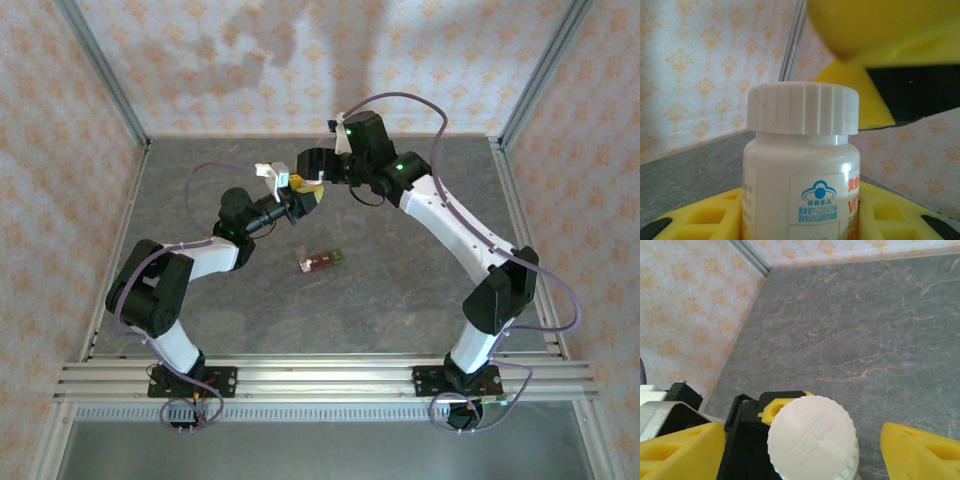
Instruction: Sort the pills into containers
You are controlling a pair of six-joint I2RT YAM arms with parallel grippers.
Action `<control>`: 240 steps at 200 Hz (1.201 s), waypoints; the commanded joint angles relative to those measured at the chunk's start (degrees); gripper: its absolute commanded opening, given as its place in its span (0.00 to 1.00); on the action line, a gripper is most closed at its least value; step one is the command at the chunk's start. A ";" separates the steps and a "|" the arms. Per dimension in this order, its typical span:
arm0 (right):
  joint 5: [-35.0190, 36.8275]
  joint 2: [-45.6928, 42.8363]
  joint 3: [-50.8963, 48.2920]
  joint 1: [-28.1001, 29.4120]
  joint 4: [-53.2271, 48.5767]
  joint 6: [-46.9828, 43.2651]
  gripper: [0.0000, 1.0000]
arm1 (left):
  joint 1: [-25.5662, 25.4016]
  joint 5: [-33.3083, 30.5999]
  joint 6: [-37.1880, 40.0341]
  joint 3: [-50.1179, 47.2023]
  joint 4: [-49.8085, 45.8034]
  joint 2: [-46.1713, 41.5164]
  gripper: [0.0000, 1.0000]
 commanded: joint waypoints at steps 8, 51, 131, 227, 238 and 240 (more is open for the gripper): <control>-2.32 0.84 2.25 0.13 -0.50 -1.45 0.78 | -0.03 1.59 -1.07 0.54 3.63 -1.92 0.00; -2.12 1.51 2.28 0.09 -0.16 -0.83 0.68 | -0.07 1.68 -1.40 0.77 3.74 -1.97 0.00; -0.48 0.68 0.72 0.13 2.25 2.38 0.57 | -0.09 2.03 -1.86 0.58 3.80 -2.06 0.00; 29.23 -2.63 -9.85 10.73 7.14 18.72 0.35 | -0.09 0.40 -1.56 0.20 3.92 -1.83 0.00; 32.91 -1.83 -8.91 12.54 6.07 20.08 0.35 | -0.11 0.30 -1.34 0.10 3.91 -1.71 0.00; 33.33 -1.69 -8.72 12.74 6.02 20.28 0.35 | -0.10 0.21 -1.30 0.09 3.91 -1.70 0.00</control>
